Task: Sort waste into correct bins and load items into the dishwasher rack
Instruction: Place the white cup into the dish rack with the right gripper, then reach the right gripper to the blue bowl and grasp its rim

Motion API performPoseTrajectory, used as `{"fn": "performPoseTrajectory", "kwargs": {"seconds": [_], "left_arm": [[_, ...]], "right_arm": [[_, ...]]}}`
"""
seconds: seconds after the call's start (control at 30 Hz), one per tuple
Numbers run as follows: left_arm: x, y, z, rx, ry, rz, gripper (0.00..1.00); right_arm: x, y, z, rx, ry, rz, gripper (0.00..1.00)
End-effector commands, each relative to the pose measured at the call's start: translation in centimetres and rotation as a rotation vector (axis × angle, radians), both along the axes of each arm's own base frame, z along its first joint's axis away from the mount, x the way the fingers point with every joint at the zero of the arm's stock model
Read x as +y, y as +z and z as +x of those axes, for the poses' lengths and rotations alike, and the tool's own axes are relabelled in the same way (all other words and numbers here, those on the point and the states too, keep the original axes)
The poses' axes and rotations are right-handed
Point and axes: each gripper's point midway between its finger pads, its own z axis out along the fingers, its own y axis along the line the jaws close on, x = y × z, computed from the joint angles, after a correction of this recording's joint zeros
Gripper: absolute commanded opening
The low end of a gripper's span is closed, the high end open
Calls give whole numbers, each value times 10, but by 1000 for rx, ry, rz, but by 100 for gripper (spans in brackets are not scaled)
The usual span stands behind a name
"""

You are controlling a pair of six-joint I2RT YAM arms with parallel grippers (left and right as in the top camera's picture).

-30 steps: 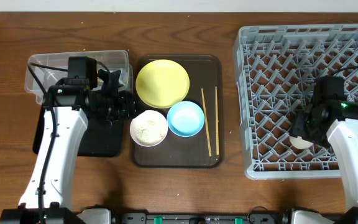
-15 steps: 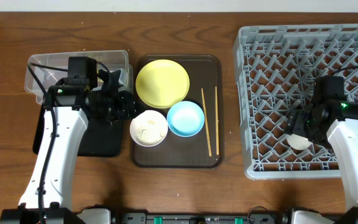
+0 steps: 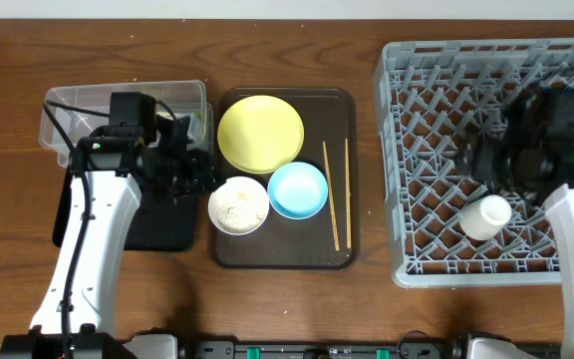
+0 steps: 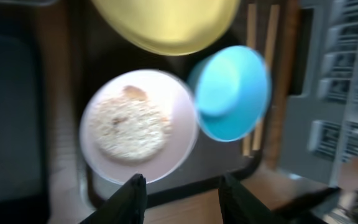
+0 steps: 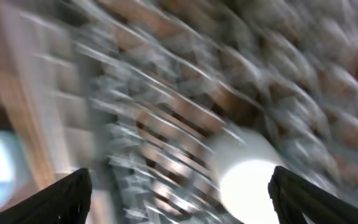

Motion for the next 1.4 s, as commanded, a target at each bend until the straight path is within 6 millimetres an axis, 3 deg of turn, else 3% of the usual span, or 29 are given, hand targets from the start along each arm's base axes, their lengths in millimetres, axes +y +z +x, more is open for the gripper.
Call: {"fn": "performPoseTrajectory", "kwargs": {"seconds": [0.0,0.2,0.4,0.5,0.7,0.77,0.97,1.13,1.27,1.37], "left_arm": [[30,-7,-3,20,53,179,41],[75,-18,-20,138,265,407,50],[76,-18,-22,145,273,412,54],[76,-18,-22,145,273,412,54],[76,-18,-22,145,273,412,57],[76,-18,-22,145,273,412,57],[76,-18,-22,145,273,412,58],[76,-18,-22,145,273,412,58],[76,-18,-22,145,273,412,58],[76,-18,-22,145,273,412,58]], "right_arm": [[77,44,9,-164,310,255,87],[143,36,8,-168,511,240,88],[202,-7,6,-90,649,128,88],[222,-33,7,-41,661,94,81],[238,-88,10,81,558,9,66],[239,-103,10,114,533,-8,55],[243,-137,7,192,516,-21,43],[248,-148,5,209,524,-26,42],[251,-149,3,207,533,-27,33],[252,-152,-2,217,543,-32,32]]}}
